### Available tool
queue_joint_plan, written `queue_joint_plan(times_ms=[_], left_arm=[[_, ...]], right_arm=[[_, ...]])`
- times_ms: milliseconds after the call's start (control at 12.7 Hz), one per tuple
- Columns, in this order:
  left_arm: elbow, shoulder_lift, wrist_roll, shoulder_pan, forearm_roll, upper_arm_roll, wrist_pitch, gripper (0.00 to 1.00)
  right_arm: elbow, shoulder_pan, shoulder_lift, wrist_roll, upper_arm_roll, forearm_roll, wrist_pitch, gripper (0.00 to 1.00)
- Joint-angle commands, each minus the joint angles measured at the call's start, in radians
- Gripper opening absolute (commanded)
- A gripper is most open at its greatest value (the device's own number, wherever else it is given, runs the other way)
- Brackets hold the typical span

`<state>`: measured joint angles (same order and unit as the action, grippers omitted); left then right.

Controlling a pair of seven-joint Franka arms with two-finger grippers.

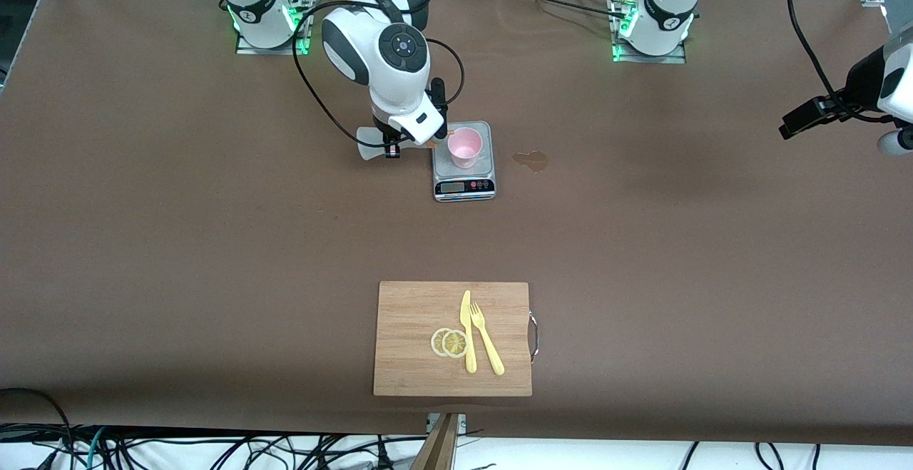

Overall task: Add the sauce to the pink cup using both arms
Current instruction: 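Tilt the bottle nozzle over the pink cup with the right gripper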

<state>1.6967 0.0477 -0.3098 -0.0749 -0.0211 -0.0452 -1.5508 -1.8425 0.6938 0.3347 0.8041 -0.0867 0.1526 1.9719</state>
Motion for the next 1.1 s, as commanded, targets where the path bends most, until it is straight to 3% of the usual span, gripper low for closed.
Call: queue_joint_plan(times_ms=[0,1026], left_arm=[[-0.022,-0.009,0.018,-0.009,0.023,-0.004,0.002,1.0],[-0.022,-0.009,0.018,-0.009,0.023,-0.004,0.002,1.0]], right_arm=[[0.071,0.007,0.02,-0.019,0.001,0.037,-0.088,0.35],[0.175,0.047,0.069,-0.115,0.001,0.07,-0.185,0.35]])
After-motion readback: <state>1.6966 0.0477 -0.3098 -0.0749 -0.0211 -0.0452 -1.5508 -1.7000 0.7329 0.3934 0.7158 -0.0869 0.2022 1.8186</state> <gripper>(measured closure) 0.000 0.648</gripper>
